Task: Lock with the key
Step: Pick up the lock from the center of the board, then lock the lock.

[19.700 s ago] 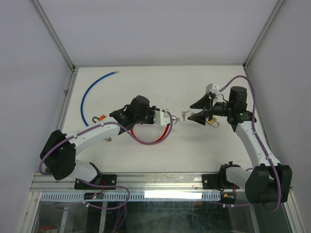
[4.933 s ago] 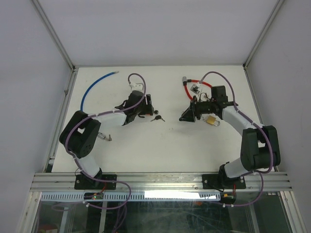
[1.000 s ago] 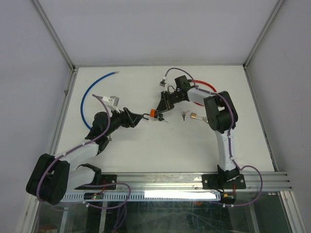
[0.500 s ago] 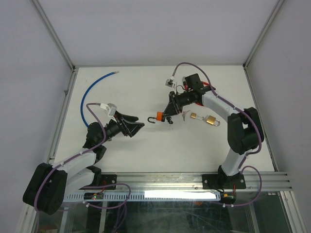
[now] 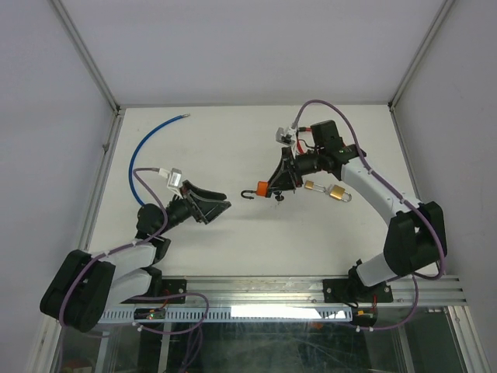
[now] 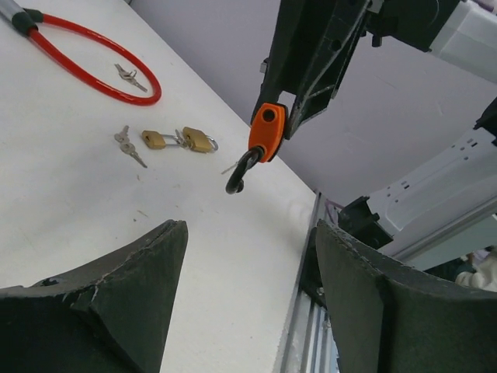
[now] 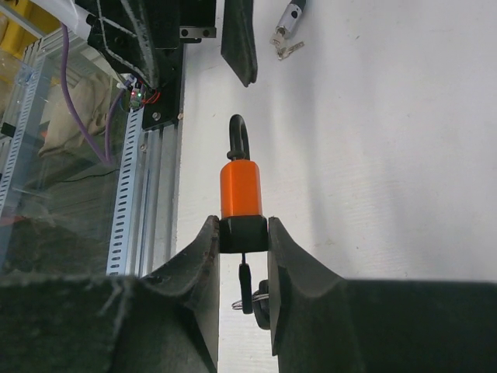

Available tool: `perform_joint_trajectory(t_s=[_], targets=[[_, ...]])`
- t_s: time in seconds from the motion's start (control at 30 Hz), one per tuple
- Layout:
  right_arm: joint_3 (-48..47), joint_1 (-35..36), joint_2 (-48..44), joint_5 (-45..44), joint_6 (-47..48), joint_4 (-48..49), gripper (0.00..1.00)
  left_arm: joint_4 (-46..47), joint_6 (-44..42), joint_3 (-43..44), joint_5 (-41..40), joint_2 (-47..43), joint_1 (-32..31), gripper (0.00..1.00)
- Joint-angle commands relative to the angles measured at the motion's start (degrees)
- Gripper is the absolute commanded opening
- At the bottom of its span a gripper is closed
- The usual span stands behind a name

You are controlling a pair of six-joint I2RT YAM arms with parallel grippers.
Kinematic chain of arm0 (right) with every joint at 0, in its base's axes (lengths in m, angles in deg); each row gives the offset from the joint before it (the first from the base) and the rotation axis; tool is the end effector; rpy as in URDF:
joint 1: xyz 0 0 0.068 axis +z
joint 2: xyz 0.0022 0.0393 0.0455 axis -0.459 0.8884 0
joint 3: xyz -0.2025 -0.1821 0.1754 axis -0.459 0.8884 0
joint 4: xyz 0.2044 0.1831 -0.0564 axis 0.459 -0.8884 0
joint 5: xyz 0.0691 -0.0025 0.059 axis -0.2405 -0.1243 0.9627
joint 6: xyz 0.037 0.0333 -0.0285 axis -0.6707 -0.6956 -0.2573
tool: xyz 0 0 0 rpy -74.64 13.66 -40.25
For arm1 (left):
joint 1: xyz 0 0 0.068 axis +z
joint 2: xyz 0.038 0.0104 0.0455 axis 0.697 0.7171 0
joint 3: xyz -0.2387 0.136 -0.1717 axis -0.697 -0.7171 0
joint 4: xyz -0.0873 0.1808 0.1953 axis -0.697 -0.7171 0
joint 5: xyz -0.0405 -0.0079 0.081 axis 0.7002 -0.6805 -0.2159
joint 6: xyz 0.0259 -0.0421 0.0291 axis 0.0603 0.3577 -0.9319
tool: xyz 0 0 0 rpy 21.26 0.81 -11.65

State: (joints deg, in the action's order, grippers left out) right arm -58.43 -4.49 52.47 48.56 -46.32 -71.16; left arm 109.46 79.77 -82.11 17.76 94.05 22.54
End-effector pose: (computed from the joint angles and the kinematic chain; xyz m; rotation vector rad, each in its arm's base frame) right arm 0.2871 0.1613 0.3323 -1.3004 1.7056 1.3580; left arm 0.1532 -0.0859 0.2288 0.2465 1.5496 -1.3664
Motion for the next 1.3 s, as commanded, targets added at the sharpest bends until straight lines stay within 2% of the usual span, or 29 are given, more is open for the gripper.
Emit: perform_joint_trajectory(t_s=[0.0,0.07,0.17,0.37,0.7,0.87,1.03,1.17,1.27], targets=[[0.88,-0.23,-4.24,3.41,4.38,2.40,0.00,9.08,9.48,2.36,1.79,4.33,0.11,0.66],[1.95,-0.22,-5.58,2.63,5.31,3.24,0.00,12.22,13.89,2.65,2.09,6.66,-0.53,0.65],[3.15,-0.23,-7.59,1.56,7.01,4.15,0.00,15.14,15.62,3.37,1.87,9.06,-2.78,0.63],[5.86,-0.22,-11.72,0.06,12.63,5.28,0.00,6.34,12.00,5.89,-1.76,9.97,-5.73,0.62],[8.99,-0.14,-15.33,-0.19,19.80,5.70,0.00,5.39,13.42,8.03,-3.82,12.05,-6.37,0.61],[9.75,-0.07,-16.03,-0.90,19.98,6.64,0.00,-1.53,14.57,9.29,-6.27,11.49,-7.34,0.53],[9.38,-0.32,-14.74,0.67,19.22,6.08,0.00,-6.54,6.20,8.82,-10.71,6.42,-10.03,0.56],[8.97,-0.32,-13.82,2.15,19.24,5.39,0.00,-5.04,-13.03,6.73,-12.03,1.89,-11.69,0.66],[9.04,-0.32,-13.75,2.65,19.13,5.30,0.00,-1.20,-21.73,4.86,-10.73,0.69,-11.75,0.67]])
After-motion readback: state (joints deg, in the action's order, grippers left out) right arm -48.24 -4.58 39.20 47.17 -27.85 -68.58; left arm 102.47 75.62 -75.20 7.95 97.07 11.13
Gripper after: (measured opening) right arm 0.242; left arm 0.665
